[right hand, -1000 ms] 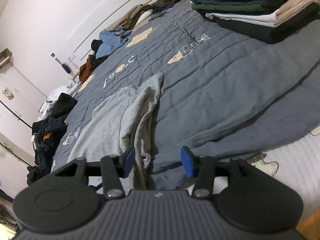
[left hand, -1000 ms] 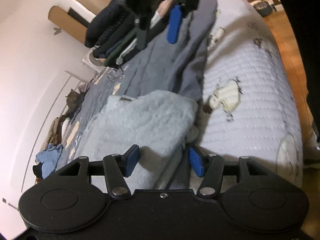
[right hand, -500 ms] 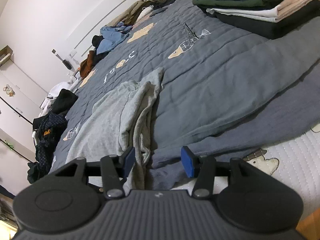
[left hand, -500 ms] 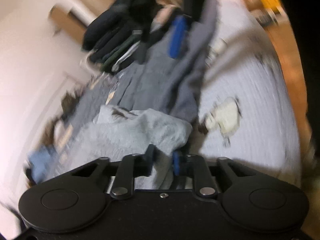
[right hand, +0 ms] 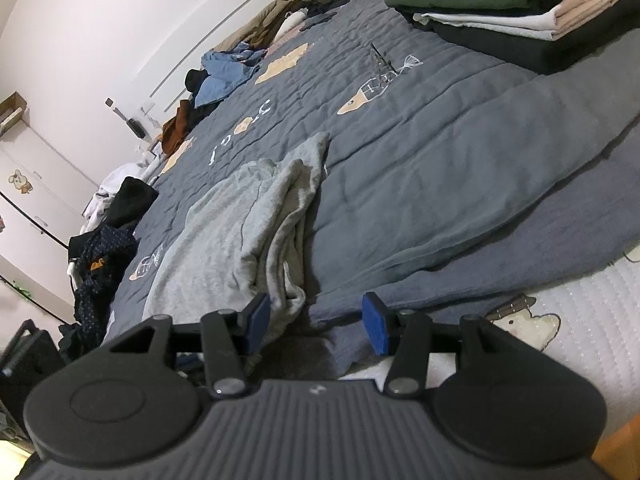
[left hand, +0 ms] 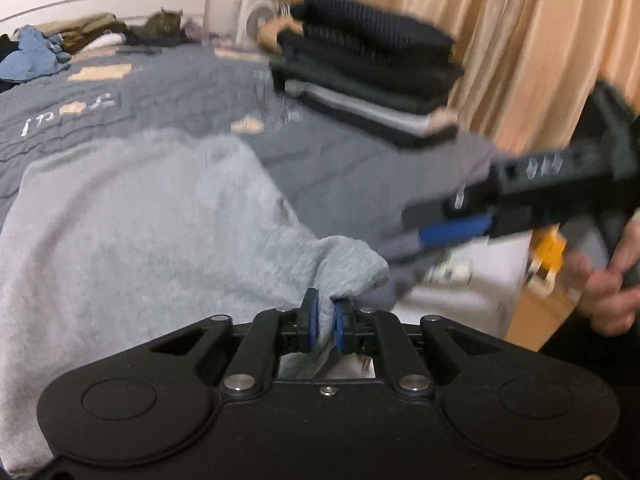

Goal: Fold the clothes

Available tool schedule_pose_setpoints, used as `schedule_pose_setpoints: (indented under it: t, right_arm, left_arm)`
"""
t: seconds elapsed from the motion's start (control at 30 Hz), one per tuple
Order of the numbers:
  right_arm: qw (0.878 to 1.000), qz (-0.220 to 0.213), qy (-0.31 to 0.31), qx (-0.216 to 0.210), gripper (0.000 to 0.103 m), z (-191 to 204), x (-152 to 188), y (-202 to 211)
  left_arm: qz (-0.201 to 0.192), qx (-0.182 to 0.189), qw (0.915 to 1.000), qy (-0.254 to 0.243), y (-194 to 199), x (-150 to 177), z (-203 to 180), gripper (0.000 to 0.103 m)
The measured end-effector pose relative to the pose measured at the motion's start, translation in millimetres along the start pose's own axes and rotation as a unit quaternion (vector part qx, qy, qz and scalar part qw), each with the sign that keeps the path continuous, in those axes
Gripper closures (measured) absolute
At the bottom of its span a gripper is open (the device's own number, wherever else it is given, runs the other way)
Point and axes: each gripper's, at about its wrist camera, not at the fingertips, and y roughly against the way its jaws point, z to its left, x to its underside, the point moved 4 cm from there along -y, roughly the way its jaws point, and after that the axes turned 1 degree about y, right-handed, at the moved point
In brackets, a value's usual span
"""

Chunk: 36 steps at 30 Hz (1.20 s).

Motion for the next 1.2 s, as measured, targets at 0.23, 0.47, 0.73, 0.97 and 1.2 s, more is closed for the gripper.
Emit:
schedule_pose_setpoints:
  t: [0.23, 0.47, 0.73, 0.97, 1.2]
  right_arm:
    - [1.0, -0.006, 0.003, 0.002, 0.053, 2, -1, 1]
    - [0.997, -0.044, 0.023, -0.055, 0.053, 27, -4, 5]
    - [0.994, 0.032, 0.03, -0.102, 0.053, 58, 16, -35]
    - [0.995, 0.092, 0.022, -0.042, 0.053, 52, 30, -63]
    - [0.993, 0.116, -0.037, 0.003, 0.053, 25, 31, -67]
  left_arm:
    - [0.009, 0.055, 0.9969, -0.057, 17, 6, -30, 0.062]
    - [-0.024, 0.04, 0.9988, -0.01, 43, -8, -8, 0.05]
    - [-0.027, -0.003, 0.9918, 0.124, 69, -13, 63, 0.05]
    - [-0.015, 0.035, 0.948, 0.316, 65, 14, 140, 0.05]
    - [-0.039, -0.016, 0.9143, 0.403, 81, 39, 185, 0.05]
